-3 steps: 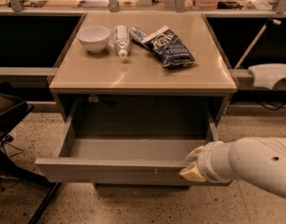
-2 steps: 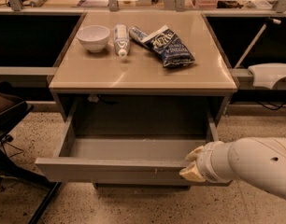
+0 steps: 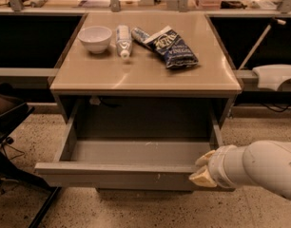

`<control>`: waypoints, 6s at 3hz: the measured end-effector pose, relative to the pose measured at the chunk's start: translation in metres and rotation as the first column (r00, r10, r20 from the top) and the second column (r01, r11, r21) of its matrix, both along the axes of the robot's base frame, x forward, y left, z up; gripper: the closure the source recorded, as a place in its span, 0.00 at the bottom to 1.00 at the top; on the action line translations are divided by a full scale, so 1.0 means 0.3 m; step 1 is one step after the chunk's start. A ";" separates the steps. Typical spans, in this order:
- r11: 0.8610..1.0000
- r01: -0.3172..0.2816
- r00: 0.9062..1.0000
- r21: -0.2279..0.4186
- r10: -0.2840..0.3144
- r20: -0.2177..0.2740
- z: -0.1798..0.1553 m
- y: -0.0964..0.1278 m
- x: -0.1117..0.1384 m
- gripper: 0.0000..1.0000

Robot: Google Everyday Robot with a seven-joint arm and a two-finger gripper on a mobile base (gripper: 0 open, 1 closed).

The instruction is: Open top drawer

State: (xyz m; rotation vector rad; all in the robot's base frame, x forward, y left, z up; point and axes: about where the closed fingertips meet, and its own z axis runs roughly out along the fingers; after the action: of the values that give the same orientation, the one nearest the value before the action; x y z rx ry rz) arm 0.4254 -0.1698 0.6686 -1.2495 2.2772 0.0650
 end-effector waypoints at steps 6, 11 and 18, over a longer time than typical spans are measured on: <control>0.998 0.061 0.997 0.000 -0.061 -0.050 0.018 -0.102 -0.069 1.00; 0.998 0.070 0.995 -0.008 -0.071 -0.074 0.022 -0.100 -0.100 1.00; 0.998 0.062 0.991 -0.026 -0.064 -0.115 0.017 -0.099 -0.140 1.00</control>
Offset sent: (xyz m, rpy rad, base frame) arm -0.1033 -0.1465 -0.0088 -0.0727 0.2590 -0.0476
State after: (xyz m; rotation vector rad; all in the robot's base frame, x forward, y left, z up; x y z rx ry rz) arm 0.3835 -0.1996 0.6738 -1.2124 2.4210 0.0914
